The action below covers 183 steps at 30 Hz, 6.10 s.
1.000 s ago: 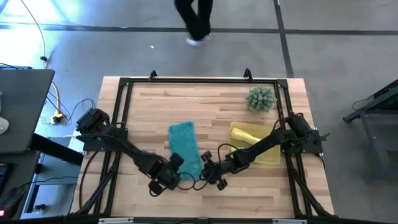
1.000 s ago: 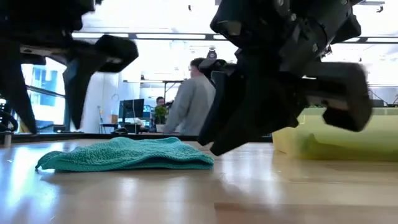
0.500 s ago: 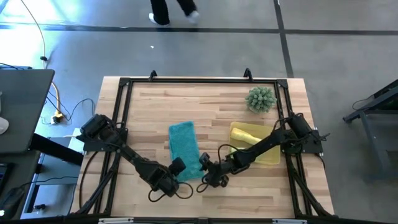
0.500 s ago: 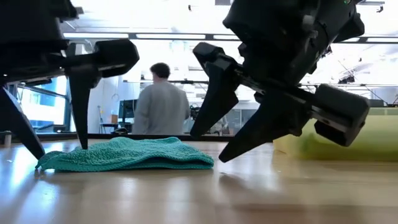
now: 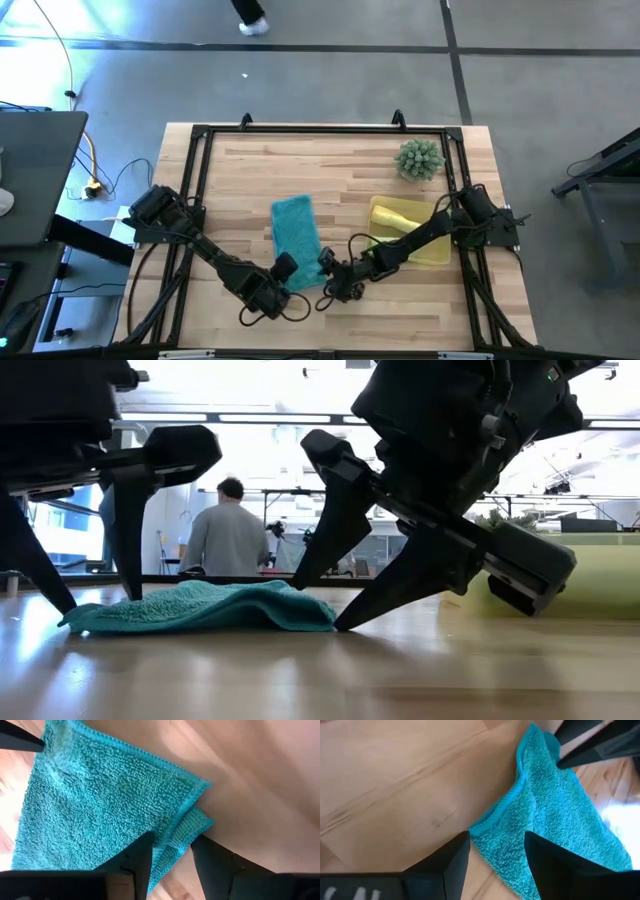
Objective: Roll microfiber towels into tight, uniform cylinder then place into a basket
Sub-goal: Roll the blue microfiber towel
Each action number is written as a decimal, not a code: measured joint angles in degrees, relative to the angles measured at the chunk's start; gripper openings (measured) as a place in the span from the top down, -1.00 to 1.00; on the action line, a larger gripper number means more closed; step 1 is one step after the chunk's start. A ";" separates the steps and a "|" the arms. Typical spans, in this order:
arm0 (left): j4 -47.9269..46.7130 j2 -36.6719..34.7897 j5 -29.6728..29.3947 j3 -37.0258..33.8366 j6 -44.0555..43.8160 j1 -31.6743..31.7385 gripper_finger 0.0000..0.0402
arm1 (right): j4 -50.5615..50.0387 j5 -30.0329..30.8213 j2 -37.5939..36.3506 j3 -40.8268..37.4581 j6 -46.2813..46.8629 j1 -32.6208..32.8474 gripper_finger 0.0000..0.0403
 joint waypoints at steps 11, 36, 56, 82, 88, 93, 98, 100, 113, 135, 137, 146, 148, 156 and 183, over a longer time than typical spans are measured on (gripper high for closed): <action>2.43 0.22 1.55 -0.04 -12.05 -0.04 0.67 | -0.16 -2.02 0.27 -0.19 13.49 0.00 0.79; 3.64 -1.29 1.58 -0.12 -43.37 -4.43 0.94 | 9.38 -18.59 -2.32 -0.43 48.40 -4.68 0.99; 5.83 -5.65 -6.55 -5.62 -86.49 -7.76 0.94 | 9.86 -13.54 -2.36 -0.32 52.10 -6.91 0.99; 7.38 -5.66 -3.10 -5.66 -59.55 -10.46 0.91 | 18.16 -19.45 1.13 -0.15 16.88 -0.42 0.24; 8.46 -5.66 -2.81 -5.64 -59.94 -10.47 0.83 | 20.03 -18.65 3.48 -0.21 11.40 -0.39 0.28; 8.46 -5.66 -2.90 -5.63 -59.94 -10.47 0.77 | 20.93 -18.11 6.32 1.35 9.38 -0.39 0.31; 9.02 -5.66 -2.64 -5.52 -59.94 -10.47 0.67 | 17.83 -15.92 8.30 5.14 8.79 -0.31 0.36; 8.73 -5.69 -1.42 -4.76 -59.76 -10.47 0.62 | 15.04 -15.82 8.41 6.39 9.35 -0.31 0.43; 9.67 -5.92 8.77 1.70 -57.28 -10.63 0.35 | 7.93 -16.42 8.39 8.49 22.89 -0.28 0.97; 10.98 -5.92 -10.83 2.69 -58.00 -17.35 0.35 | 18.45 -26.21 8.55 8.23 84.74 -8.94 1.00; 10.95 -5.92 -11.82 2.69 -58.04 -17.26 0.35 | 15.91 -22.89 8.34 8.36 84.96 -9.68 1.00; 5.15 -5.26 -15.47 2.71 -59.34 -16.35 0.35 | 13.35 -21.32 8.24 8.40 81.61 -10.47 1.00; 2.28 -4.54 -15.83 2.71 -61.06 -15.62 0.35 | 13.04 -21.19 8.25 8.38 80.66 -10.16 1.00; -0.78 0.14 -14.91 2.69 -66.27 -12.46 0.35 | 10.75 -18.09 8.35 8.36 77.62 -9.22 1.00; -2.86 4.60 -8.53 2.73 -82.45 -11.95 0.35 | 2.28 -28.09 -2.26 8.06 45.18 -4.16 0.36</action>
